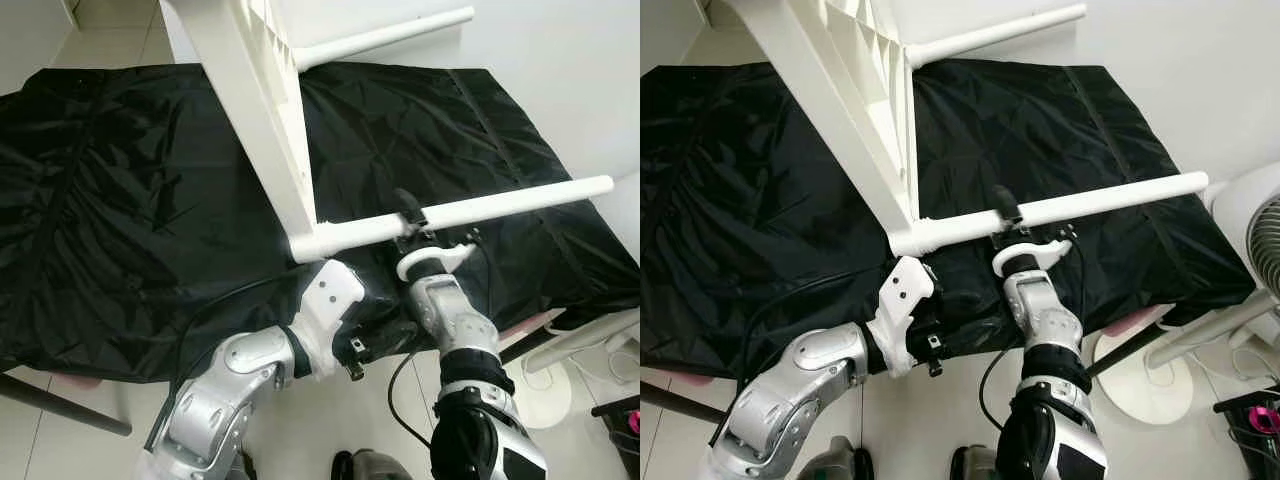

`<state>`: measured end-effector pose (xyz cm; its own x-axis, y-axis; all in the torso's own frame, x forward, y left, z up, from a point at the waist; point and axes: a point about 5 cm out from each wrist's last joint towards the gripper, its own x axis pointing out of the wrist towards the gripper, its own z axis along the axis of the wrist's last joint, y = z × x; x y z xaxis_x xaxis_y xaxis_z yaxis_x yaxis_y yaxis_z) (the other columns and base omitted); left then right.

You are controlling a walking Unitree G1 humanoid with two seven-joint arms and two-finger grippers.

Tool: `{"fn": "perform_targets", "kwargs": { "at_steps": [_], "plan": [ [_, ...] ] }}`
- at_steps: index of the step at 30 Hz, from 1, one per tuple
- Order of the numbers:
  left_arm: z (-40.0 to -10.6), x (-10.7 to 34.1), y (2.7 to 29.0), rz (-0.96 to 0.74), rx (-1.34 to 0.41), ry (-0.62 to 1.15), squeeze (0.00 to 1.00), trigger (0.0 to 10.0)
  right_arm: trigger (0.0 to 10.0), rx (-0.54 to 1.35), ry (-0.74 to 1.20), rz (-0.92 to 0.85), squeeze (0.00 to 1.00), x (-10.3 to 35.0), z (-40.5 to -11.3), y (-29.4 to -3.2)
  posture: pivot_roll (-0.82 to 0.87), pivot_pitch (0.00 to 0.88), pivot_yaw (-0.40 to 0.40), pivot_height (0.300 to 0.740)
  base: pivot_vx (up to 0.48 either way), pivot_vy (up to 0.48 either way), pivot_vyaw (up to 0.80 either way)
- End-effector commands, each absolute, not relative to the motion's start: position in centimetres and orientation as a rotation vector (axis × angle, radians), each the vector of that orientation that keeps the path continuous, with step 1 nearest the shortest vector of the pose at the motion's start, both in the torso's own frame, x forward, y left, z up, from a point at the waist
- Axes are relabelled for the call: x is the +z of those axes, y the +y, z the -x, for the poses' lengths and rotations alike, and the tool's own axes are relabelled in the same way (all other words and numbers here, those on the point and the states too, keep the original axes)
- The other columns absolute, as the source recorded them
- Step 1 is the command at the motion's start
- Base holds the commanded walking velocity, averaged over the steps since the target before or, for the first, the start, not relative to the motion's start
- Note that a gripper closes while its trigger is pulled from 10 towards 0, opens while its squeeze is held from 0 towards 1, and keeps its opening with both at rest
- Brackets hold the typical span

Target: Building children table

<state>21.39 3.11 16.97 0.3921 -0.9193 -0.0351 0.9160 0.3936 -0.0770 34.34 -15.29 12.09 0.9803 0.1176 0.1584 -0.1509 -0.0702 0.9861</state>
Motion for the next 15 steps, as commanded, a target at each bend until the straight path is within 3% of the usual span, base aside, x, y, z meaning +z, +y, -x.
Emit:
{"fn": "perform_targets", "kwargs": {
  "at_steps": [1,2,3,4,15],
  "plan": [
    [-21.4,16.7,3.3,0.055,-1.102,0.098,0.00,10.0,10.0,0.124,-0.024,-1.792,1.00,10.2,-33.4,-15.4,-0.06,0.116,-0.012,0.740,0.000,0.000,0.00],
    [-21.4,16.7,3.3,0.055,-1.102,0.098,0.00,10.0,10.0,0.124,-0.024,-1.792,1.00,10.2,-33.4,-15.4,-0.06,0.116,-0.012,0.740,0.000,0.000,0.00],
    [-21.4,16.7,3.3,0.054,-1.104,0.099,0.00,10.0,10.0,0.089,-0.034,-1.852,0.83,9.7,-33.2,-16.0,-0.06,0.116,-0.010,0.740,0.000,0.000,0.00],
    [-21.4,16.7,3.4,0.053,-1.105,0.100,0.00,10.0,10.0,0.071,-0.066,-1.874,0.00,9.6,-33.0,-16.4,-0.06,0.116,-0.005,0.740,0.000,0.000,0.00],
    [-21.6,16.7,3.5,0.044,-1.105,0.105,0.00,10.0,10.0,0.136,-0.198,-2.006,0.00,11.1,-32.7,-16.6,-0.05,0.109,0.004,0.740,0.000,0.000,0.00]
  ]
}}
